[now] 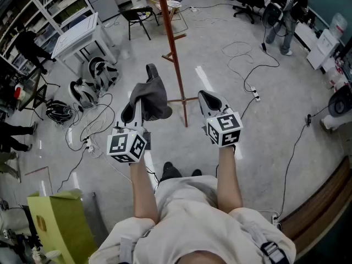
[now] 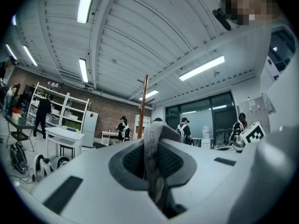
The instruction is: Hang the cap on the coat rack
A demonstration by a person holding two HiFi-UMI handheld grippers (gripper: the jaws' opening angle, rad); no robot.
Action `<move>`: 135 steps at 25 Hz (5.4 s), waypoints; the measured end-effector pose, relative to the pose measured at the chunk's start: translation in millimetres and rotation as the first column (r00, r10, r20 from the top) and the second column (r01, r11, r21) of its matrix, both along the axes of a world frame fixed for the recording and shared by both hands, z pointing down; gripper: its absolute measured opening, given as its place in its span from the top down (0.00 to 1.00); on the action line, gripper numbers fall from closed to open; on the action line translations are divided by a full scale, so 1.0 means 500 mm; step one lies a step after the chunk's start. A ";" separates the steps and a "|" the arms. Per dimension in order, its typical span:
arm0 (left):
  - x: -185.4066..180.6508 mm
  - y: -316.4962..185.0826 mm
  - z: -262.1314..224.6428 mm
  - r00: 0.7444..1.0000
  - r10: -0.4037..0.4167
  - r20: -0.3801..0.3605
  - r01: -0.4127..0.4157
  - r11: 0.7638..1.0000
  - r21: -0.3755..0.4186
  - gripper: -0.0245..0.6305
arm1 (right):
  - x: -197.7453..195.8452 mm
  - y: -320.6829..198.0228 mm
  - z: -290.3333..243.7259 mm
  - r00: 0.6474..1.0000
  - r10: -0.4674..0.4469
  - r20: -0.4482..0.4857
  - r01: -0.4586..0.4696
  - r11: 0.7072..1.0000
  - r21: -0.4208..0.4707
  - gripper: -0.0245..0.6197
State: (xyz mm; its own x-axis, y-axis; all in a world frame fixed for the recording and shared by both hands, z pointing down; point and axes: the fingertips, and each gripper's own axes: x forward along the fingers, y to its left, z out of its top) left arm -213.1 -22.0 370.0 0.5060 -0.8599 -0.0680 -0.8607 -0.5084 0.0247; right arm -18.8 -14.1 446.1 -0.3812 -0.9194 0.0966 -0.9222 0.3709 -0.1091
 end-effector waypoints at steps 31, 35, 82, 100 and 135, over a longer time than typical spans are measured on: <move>-0.009 -0.116 -0.016 0.987 -0.009 -0.162 0.003 0.999 -0.032 0.93 | 0.040 -0.092 0.019 1.000 0.000 0.019 0.000 1.000 -0.027 0.96; 0.003 -0.172 -0.028 0.985 0.000 -0.173 -0.004 1.000 -0.022 0.93 | 0.051 -0.143 0.009 0.999 0.009 0.032 -0.009 1.000 -0.008 0.96; 0.105 -0.495 -0.164 0.956 0.101 -0.277 -0.073 0.991 0.109 0.93 | 0.010 -0.553 -0.004 0.996 -0.093 0.003 0.093 0.996 0.018 0.96; 0.115 -0.515 -0.229 0.944 0.145 -0.296 -0.092 0.978 0.185 0.93 | 0.026 -0.554 0.003 0.999 -0.039 -0.002 0.039 0.999 0.023 0.96; 0.215 -0.602 -0.088 0.946 0.195 -0.260 -0.189 0.981 0.047 0.93 | 0.061 -0.551 0.034 0.998 -0.044 -0.045 0.043 0.999 -0.026 0.96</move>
State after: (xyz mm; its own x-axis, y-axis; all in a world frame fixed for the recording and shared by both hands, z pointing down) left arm -105.9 -323.1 325.9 0.6233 -0.7450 -0.2375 -0.7111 -0.6664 0.2242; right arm 11.6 -289.8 463.0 -0.4154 -0.8992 0.1372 -0.9095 0.4083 -0.0774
